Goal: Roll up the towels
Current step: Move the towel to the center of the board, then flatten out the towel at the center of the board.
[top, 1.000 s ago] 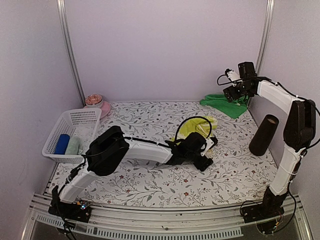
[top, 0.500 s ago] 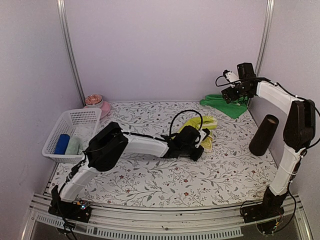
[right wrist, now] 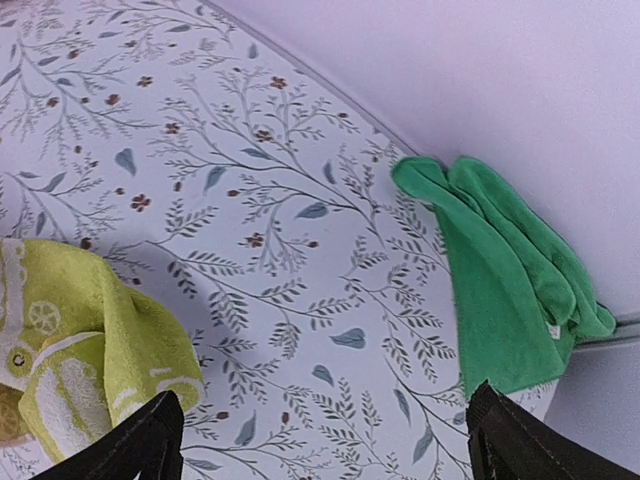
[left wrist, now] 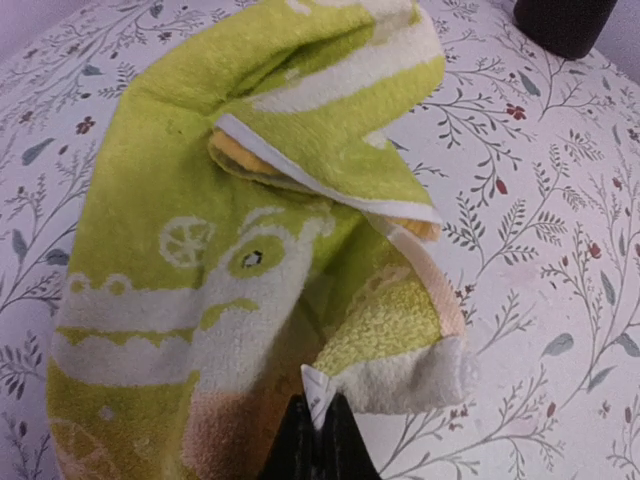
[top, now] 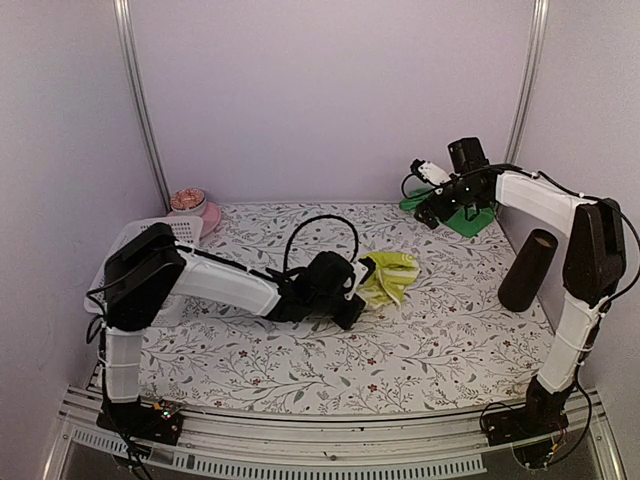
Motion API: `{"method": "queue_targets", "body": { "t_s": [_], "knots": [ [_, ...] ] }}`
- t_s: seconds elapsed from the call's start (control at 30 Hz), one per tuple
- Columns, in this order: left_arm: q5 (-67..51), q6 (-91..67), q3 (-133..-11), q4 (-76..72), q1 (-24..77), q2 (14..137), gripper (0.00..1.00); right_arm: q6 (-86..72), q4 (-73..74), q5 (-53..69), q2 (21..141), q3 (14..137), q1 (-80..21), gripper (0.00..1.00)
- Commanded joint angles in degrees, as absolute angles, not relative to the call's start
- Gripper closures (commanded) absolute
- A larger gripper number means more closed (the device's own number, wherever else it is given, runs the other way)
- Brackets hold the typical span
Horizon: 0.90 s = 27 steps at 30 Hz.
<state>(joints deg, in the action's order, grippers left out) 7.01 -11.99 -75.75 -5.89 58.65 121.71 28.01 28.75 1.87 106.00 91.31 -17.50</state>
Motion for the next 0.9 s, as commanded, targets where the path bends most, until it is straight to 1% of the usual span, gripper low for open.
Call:
{"method": "queue_targets", "body": {
  "t_s": [0.0, 0.07, 0.13, 0.2, 0.27, 0.33, 0.4, 0.47, 0.57, 0.6, 0.67, 0.73, 0.77, 0.8, 0.83, 0.87],
  "knots": [
    [11.8, -15.7, -66.3, -9.8, 56.9, 109.7, 1.00, 35.5, 33.2, 12.0, 101.2, 88.6, -20.5, 0.01],
    [12.7, -16.7, -61.9, -10.8, 56.8, 106.0, 1.00, 39.8, 35.6, 18.2, 99.0, 86.2, -22.5, 0.02],
    [13.7, -17.4, -58.3, -11.2, 56.7, 102.8, 1.00, 46.2, 35.3, 21.5, 95.5, 81.9, -25.0, 0.02],
    [14.0, -17.9, -55.1, -12.1, 56.3, 100.4, 1.00, 51.5, 33.0, 22.5, 90.9, 76.1, -28.4, 0.01],
    [12.8, -18.1, -51.8, -13.8, 55.7, 98.7, 1.00, 57.3, 27.0, 21.6, 86.7, 68.6, -32.0, 0.00],
    [12.1, -18.3, -50.4, -14.6, 55.4, 97.7, 1.00, 60.3, 22.4, 21.0, 84.4, 64.3, -35.2, 0.00],
    [11.5, -18.2, -49.4, -15.1, 55.4, 97.0, 1.00, 61.2, 20.8, 20.1, 85.1, 63.5, -37.1, 0.01],
    [11.4, -18.4, -48.6, -15.6, 55.4, 96.7, 1.00, 61.0, 19.3, 17.9, 88.2, 63.6, -38.2, 0.04],
    [11.1, -18.7, -47.5, -16.1, 55.4, 96.5, 1.00, 60.1, 13.2, 13.6, 92.4, 61.8, -39.4, 0.07],
    [10.9, -18.8, -47.1, -16.3, 55.4, 96.4, 1.00, 59.7, 11.7, 12.5, 93.9, 61.5, -39.8, 0.09],
    [10.8, -19.0, -46.5, -16.7, 55.3, 96.2, 1.00, 58.9, 11.0, 12.3, 96.4, 62.0, -40.1, 0.12],
    [10.7, -19.2, -45.6, -17.4, 55.2, 96.0, 1.00, 59.1, 11.1, 13.1, 97.5, 61.7, -40.6, 0.13],
    [10.6, -19.3, -45.3, -17.6, 54.9, 95.9, 1.00, 59.8, 11.1, 12.6, 98.0, 61.6, -41.0, 0.15],
    [10.5, -19.4, -44.9, -18.0, 54.8, 95.8, 1.00, 60.1, 11.1, 12.2, 98.6, 61.7, -41.3, 0.21],
    [10.5, -19.5, -44.6, -18.3, 54.7, 95.6, 1.00, 60.4, 11.1, 12.0, 99.1, 61.9, -41.6, 0.32],
    [10.4, -19.6, -44.3, -18.6, 54.5, 95.4, 1.00, 60.4, 11.2, 12.3, 99.4, 62.2, -41.7, 0.47]
  ]
}}
